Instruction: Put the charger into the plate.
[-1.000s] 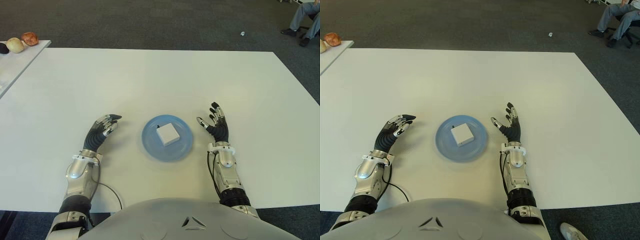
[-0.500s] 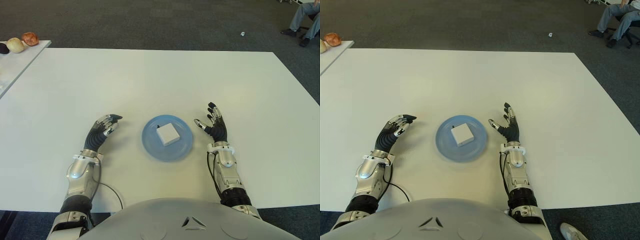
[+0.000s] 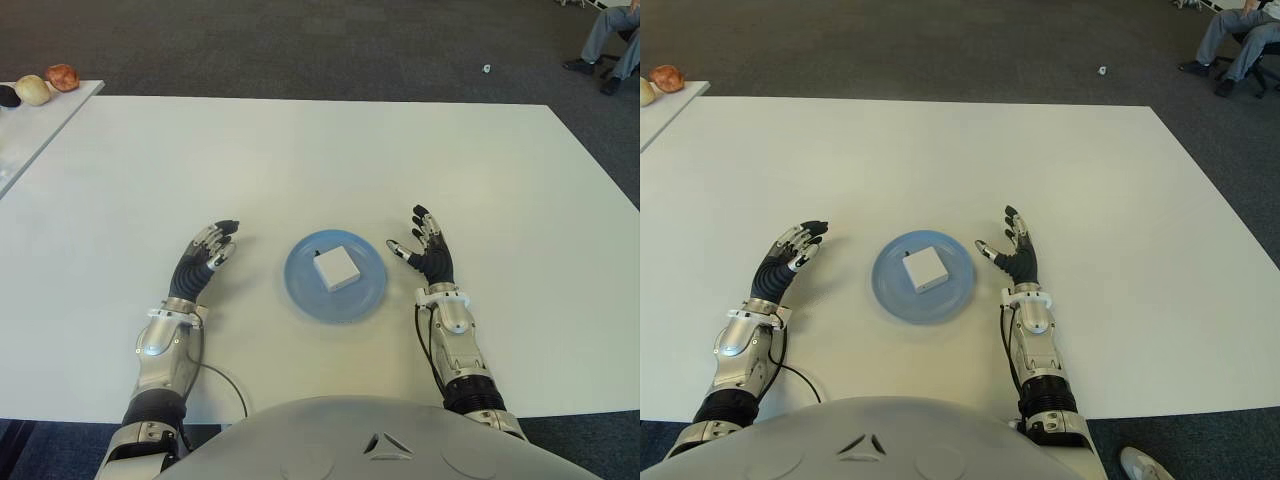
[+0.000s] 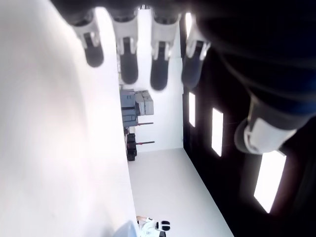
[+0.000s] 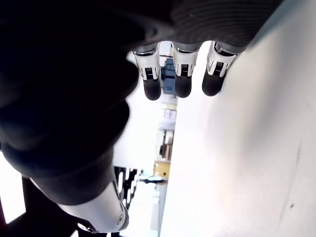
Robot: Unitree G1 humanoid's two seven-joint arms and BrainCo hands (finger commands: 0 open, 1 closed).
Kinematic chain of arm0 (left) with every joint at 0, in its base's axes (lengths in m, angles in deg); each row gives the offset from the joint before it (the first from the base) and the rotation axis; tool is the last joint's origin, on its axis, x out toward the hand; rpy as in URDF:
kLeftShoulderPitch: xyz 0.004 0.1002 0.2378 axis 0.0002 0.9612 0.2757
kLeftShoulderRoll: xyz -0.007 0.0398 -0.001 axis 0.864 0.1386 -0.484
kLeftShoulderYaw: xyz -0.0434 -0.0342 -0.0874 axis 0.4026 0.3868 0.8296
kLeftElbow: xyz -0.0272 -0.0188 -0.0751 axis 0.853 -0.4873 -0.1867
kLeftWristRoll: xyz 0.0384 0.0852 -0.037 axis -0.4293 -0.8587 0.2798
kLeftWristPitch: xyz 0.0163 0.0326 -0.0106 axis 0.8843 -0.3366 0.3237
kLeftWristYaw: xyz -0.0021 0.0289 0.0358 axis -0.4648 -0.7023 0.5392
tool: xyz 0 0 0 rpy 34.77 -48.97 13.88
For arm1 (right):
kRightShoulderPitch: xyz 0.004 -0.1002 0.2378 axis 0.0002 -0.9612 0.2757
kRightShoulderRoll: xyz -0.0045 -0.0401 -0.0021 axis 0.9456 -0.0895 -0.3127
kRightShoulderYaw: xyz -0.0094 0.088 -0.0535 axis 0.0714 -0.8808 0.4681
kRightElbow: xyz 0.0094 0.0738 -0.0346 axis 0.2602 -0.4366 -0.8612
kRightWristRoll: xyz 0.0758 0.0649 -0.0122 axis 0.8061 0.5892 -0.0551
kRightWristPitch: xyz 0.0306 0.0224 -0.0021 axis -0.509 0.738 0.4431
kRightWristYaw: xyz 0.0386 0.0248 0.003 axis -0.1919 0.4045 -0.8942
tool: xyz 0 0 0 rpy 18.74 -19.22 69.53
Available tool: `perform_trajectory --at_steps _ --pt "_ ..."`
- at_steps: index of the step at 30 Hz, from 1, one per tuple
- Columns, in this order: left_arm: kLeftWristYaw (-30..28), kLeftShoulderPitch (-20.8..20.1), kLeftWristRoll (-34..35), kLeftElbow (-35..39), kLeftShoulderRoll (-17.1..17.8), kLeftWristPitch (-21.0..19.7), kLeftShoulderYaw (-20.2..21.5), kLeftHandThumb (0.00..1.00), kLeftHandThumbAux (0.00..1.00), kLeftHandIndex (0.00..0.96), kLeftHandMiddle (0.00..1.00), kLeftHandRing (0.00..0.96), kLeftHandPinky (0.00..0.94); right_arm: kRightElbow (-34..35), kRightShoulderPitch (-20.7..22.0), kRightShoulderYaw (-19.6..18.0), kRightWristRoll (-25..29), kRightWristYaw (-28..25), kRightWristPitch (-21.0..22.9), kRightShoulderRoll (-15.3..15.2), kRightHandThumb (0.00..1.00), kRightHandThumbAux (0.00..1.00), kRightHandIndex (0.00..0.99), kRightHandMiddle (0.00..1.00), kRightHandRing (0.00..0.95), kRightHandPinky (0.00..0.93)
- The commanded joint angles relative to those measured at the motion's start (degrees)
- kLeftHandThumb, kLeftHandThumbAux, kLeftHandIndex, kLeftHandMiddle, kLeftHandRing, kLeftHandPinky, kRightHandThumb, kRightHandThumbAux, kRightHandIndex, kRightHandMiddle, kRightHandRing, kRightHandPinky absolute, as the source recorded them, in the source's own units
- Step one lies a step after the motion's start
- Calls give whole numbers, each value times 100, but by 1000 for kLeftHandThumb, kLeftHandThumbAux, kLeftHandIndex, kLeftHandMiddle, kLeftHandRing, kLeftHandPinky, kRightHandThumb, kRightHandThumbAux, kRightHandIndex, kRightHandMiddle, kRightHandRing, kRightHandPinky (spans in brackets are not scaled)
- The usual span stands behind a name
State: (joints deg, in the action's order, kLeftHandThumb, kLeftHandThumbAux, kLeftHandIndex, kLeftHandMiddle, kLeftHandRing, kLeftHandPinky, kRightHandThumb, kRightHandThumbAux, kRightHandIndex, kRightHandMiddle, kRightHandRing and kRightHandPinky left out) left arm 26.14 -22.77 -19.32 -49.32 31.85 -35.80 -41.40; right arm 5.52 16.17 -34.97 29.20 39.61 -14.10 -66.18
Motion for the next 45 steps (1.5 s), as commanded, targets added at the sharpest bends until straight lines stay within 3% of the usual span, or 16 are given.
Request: perform_trajectory --at_steps 1,10,22,35,45 --pt "290 397 -437 -355 -320 -239 -286 3 558 38 53 39 13 -268 -288 15 66 -132 329 -11 0 892 22 14 15 49" --pt "548 398 -800 -60 -266 -443 -468 0 548 1 1 1 0 -282 -308 -1 96 -210 361 -26 0 878 21 13 12 49" --pt "480 78 -740 452 -408 -1146 -794 0 531 0 0 0 0 -318 -298 -3 136 -226 384 -19 0 851 25 21 22 62" --pt "212 -430 -687 183 -494 -1511 -1013 0 569 0 0 0 0 -257 -326 35 121 -152 428 76 0 823 30 22 26 66" --pt "187 -552 -682 149 -534 -1907 -1095 0 584 0 0 0 0 -301 -317 -8 174 -118 360 142 0 809 34 27 29 68"
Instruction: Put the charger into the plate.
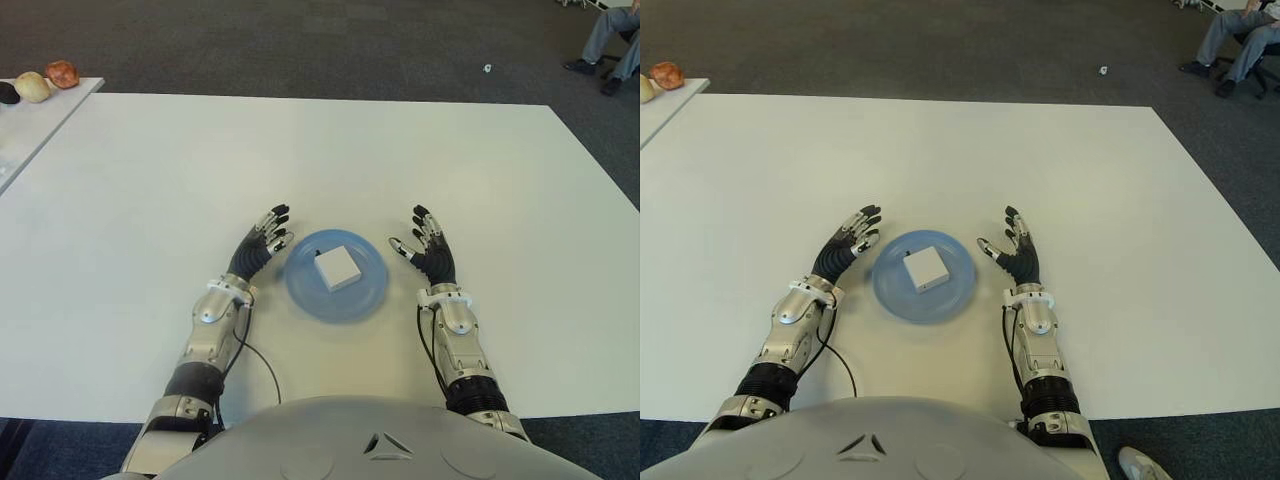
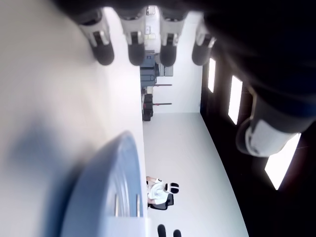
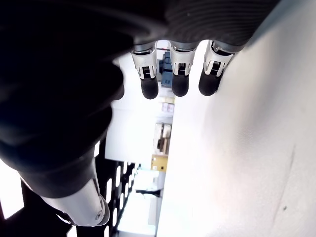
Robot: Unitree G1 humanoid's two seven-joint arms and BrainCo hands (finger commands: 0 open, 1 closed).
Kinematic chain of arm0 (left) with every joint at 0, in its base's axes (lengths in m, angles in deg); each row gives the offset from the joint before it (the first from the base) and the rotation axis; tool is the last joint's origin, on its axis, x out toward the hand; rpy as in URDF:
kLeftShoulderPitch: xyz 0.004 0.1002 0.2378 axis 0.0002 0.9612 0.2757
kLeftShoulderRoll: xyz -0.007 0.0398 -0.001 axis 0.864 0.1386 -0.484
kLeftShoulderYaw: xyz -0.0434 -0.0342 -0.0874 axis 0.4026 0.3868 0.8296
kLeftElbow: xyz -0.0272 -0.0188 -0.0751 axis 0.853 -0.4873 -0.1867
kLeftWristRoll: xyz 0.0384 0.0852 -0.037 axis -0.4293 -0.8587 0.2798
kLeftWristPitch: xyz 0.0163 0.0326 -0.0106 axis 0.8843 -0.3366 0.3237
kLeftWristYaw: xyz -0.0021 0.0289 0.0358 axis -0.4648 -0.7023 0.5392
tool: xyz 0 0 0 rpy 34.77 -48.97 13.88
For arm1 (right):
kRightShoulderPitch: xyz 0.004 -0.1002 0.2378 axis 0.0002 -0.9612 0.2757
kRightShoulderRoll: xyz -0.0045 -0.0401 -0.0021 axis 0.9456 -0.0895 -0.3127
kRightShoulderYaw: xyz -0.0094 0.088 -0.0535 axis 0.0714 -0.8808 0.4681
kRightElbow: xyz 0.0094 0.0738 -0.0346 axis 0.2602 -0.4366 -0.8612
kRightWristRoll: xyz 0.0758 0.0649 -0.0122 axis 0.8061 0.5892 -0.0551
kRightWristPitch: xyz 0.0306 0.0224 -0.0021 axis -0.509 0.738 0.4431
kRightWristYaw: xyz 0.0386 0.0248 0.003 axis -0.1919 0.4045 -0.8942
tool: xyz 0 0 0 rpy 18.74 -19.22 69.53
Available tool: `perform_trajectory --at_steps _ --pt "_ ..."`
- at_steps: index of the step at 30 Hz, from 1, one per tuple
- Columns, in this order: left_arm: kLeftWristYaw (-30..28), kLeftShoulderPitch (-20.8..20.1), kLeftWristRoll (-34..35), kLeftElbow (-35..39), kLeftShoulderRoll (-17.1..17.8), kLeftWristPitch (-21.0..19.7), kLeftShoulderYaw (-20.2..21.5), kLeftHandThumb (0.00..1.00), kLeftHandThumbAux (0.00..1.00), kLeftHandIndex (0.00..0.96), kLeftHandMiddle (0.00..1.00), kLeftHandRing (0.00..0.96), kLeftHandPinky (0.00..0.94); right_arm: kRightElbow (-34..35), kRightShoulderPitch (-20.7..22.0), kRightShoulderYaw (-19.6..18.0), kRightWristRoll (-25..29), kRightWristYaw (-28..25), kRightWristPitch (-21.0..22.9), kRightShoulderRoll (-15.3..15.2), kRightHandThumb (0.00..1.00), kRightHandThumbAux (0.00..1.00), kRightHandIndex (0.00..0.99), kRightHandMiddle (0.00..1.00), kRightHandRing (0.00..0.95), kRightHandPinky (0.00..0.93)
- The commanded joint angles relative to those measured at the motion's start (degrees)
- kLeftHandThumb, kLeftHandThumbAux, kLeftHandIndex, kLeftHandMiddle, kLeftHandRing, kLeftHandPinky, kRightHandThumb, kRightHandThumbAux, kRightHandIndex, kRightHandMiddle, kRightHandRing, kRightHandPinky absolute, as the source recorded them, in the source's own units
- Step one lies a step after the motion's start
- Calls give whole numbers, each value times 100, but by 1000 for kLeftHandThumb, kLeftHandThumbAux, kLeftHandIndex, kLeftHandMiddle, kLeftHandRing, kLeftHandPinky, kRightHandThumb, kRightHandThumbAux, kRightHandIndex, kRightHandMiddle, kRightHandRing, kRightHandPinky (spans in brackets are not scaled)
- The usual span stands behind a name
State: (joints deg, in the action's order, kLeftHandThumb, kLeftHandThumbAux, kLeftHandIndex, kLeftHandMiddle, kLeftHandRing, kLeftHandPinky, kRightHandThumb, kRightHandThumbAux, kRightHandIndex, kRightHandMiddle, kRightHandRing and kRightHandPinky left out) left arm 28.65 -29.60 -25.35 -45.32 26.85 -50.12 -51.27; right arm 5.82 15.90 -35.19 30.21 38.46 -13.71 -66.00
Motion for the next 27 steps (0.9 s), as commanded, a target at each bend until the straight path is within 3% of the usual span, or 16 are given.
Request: perform_trajectory --at_steps 1,12,27 --pt "-54 119 -72 -252 -44 -520 -113 0 586 0 0 0 0 -321 -295 13 75 2 318 132 0 808 34 27 29 68" --pt "156 -104 -47 -471 -238 -730 -63 0 619 0 0 0 0 -325 -323 -29 121 6 258 152 0 786 31 24 23 61" --pt "801 -315 -78 -806 -436 -606 209 0 662 0 4 0 21 -344 -363 -111 161 -11 167 186 0 759 34 30 24 58"
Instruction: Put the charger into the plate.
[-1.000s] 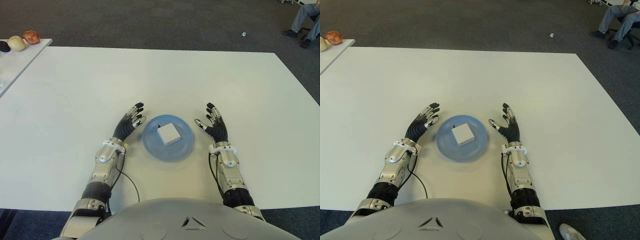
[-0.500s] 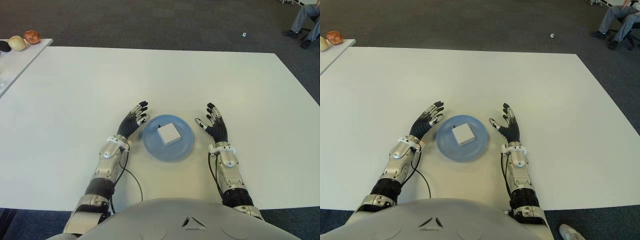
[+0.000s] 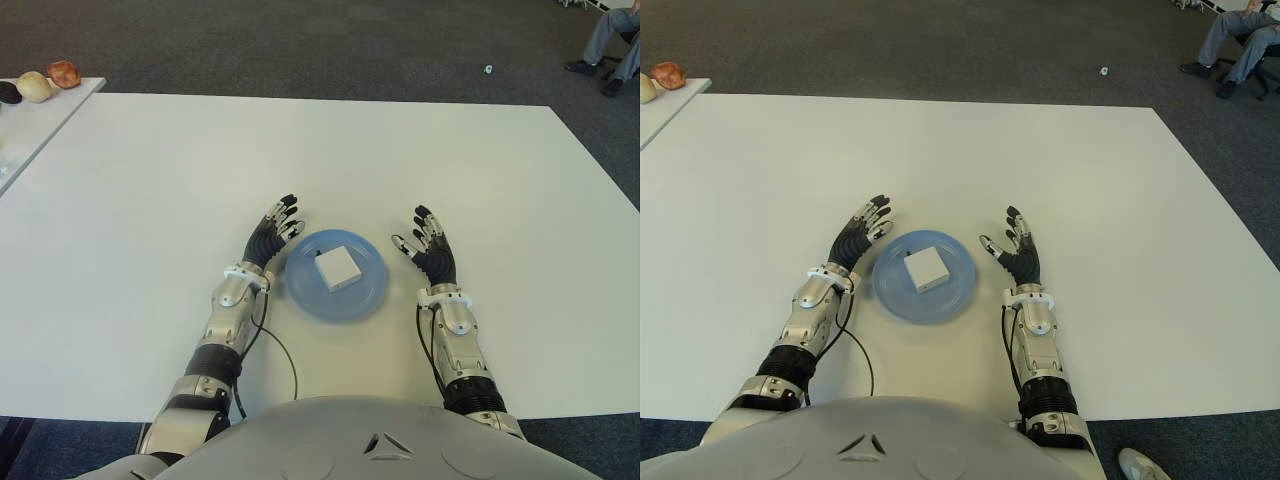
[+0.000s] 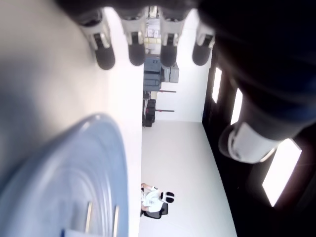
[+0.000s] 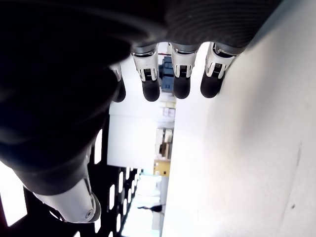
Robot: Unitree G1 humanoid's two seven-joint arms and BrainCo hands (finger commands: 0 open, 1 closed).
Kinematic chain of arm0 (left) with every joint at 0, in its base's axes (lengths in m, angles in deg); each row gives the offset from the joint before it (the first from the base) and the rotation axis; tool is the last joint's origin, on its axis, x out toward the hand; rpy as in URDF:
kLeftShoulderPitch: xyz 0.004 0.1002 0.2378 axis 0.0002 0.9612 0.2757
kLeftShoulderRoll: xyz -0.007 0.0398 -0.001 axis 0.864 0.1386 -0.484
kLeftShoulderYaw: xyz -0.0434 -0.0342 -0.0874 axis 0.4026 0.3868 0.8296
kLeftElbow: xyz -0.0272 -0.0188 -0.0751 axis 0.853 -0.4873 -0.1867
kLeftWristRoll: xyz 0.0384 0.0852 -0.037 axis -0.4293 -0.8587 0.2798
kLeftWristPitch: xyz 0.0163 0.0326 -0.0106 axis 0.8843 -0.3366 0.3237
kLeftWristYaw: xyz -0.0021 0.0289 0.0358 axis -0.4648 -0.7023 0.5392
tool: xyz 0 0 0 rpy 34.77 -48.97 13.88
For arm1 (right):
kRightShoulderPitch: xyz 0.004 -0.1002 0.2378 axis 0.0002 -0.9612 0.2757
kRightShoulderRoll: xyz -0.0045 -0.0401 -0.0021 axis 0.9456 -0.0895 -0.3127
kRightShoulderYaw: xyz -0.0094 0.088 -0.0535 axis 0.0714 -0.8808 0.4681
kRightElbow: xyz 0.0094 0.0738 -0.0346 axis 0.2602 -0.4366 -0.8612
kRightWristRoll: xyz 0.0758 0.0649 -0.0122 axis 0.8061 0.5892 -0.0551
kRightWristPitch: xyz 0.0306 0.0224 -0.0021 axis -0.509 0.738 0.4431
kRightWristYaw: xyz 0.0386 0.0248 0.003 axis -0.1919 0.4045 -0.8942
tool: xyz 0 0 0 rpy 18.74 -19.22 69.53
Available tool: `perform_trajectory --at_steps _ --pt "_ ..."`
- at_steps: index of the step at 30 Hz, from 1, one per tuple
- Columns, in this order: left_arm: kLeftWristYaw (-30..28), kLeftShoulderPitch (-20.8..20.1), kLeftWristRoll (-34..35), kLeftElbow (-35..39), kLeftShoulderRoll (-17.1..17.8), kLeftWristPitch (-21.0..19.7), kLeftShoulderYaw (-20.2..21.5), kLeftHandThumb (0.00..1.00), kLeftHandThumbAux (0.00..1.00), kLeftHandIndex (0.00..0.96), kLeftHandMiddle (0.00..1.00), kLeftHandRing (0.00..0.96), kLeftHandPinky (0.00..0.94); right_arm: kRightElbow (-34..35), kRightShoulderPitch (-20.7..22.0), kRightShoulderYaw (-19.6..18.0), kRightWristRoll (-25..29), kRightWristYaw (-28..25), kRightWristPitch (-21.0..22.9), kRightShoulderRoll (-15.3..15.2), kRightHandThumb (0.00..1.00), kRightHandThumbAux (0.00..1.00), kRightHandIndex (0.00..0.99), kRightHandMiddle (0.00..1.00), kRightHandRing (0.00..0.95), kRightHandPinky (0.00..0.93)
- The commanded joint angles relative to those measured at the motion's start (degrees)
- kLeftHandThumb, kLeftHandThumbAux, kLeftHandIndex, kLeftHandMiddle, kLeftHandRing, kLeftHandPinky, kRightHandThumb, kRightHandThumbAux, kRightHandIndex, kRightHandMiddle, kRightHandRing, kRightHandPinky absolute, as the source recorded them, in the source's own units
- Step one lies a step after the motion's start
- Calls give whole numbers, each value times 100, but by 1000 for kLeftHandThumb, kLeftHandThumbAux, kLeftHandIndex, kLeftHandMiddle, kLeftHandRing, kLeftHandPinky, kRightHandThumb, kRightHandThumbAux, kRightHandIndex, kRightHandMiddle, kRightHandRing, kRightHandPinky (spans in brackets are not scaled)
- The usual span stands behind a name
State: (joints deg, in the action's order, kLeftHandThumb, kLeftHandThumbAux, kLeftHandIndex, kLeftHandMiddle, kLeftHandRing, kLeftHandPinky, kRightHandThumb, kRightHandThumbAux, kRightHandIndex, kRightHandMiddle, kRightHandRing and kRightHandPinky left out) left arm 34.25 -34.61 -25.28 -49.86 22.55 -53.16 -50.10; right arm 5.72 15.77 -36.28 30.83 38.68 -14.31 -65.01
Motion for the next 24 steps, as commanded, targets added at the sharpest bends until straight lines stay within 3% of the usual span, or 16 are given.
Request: perform_trajectory --at_steps 1,24 --pt "259 181 -83 -360 -9 -291 100 0 660 0 6 0 22 -332 -353 -6 99 -36 224 89 0 757 34 30 25 57" --pt "644 44 23 -821 -271 686 460 0 673 27 45 31 44 -367 -423 -141 104 -17 -19 7 0 701 44 46 34 52"
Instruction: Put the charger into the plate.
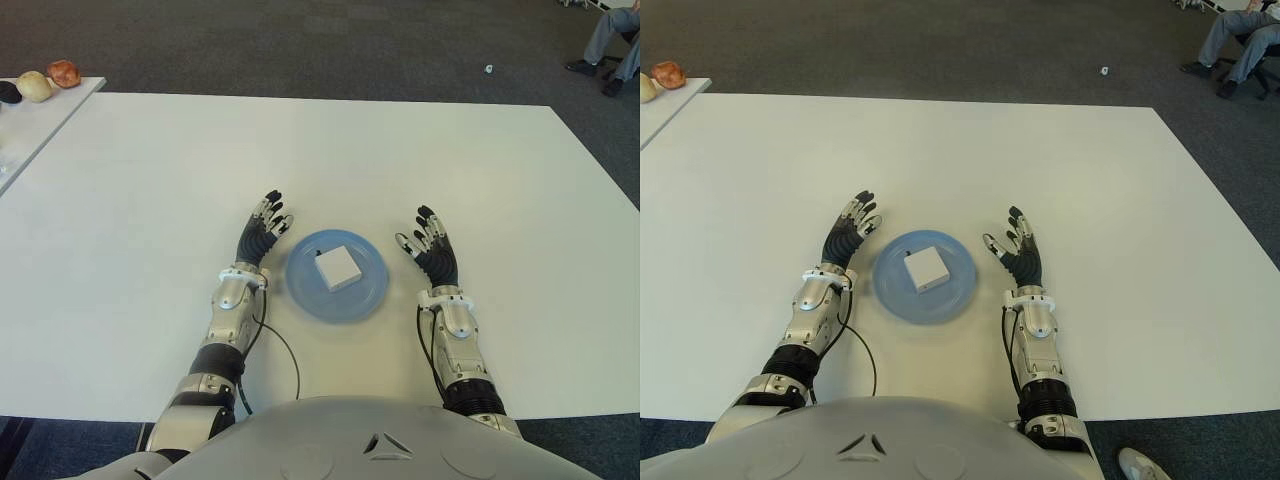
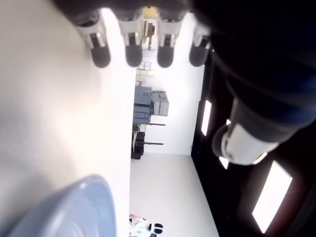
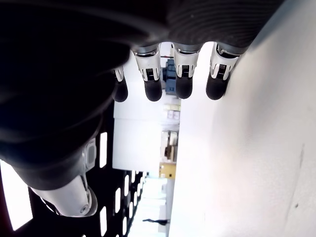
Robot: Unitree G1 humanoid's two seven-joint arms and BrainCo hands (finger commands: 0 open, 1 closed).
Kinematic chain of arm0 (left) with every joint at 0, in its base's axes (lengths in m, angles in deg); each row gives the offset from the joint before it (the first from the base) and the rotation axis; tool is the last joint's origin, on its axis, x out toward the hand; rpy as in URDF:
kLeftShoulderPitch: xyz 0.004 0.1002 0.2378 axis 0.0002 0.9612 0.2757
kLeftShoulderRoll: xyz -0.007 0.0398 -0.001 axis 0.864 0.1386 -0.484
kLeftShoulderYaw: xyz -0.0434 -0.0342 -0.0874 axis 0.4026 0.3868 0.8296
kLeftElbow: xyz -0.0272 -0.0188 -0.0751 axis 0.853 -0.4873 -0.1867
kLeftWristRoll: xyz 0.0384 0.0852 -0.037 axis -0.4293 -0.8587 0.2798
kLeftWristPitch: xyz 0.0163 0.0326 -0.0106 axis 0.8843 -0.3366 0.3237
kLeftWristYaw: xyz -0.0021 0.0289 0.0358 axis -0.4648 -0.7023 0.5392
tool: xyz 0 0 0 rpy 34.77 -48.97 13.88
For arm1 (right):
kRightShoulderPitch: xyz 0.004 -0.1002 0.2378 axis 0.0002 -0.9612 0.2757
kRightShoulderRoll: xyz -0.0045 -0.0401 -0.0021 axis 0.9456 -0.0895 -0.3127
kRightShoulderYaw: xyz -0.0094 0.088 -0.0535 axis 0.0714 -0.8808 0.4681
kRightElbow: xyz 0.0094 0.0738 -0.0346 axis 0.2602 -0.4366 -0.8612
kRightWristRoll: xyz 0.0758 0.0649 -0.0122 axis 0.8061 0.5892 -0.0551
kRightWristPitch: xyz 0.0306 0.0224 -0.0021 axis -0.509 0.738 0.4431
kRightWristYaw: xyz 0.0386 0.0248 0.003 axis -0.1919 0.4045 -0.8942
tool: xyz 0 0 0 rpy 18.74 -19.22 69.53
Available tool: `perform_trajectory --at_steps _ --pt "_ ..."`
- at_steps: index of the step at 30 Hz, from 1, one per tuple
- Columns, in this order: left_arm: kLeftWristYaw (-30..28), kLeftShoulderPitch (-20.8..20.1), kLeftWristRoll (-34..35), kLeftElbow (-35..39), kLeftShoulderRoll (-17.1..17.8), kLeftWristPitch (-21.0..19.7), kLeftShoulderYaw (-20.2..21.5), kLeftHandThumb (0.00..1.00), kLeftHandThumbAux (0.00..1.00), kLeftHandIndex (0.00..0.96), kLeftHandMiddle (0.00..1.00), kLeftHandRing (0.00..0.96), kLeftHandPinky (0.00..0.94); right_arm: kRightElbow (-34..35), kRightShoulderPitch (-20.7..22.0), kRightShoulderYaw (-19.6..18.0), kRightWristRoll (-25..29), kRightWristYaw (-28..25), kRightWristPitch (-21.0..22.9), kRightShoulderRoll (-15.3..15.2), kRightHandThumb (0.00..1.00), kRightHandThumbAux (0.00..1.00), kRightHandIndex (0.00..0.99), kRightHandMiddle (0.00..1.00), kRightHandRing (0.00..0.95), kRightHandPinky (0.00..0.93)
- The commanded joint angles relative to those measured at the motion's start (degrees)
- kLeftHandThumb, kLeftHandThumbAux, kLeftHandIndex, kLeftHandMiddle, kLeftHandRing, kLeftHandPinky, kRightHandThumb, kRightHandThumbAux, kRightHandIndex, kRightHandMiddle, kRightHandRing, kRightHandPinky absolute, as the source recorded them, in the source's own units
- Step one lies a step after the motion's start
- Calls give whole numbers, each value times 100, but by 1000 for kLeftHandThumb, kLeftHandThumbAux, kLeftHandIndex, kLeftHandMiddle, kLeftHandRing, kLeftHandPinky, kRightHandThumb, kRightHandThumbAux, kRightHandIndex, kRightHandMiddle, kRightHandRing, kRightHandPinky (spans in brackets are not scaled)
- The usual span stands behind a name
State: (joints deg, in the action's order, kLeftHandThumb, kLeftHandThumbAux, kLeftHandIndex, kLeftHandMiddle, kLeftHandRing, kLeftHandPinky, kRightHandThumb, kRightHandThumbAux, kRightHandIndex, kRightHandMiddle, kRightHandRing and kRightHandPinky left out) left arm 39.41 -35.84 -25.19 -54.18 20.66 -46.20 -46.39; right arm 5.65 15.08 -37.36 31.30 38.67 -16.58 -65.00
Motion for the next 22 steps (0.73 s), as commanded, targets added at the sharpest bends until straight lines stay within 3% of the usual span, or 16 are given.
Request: perform_trajectory --at_steps 1,13,22 --pt "121 144 33 -445 -102 82 121 0 672 28 47 32 46 -347 -358 -36 56 -21 215 -4 0 699 45 46 34 51" --pt "-33 -108 240 -1102 -296 1040 398 0 660 52 74 51 66 -154 -418 -79 77 -88 334 -91 0 677 43 50 34 47" --pt "-12 -263 213 -1454 -327 1335 447 0 649 48 73 52 60 80 -515 -123 69 -58 485 -135 0 652 51 57 39 49"
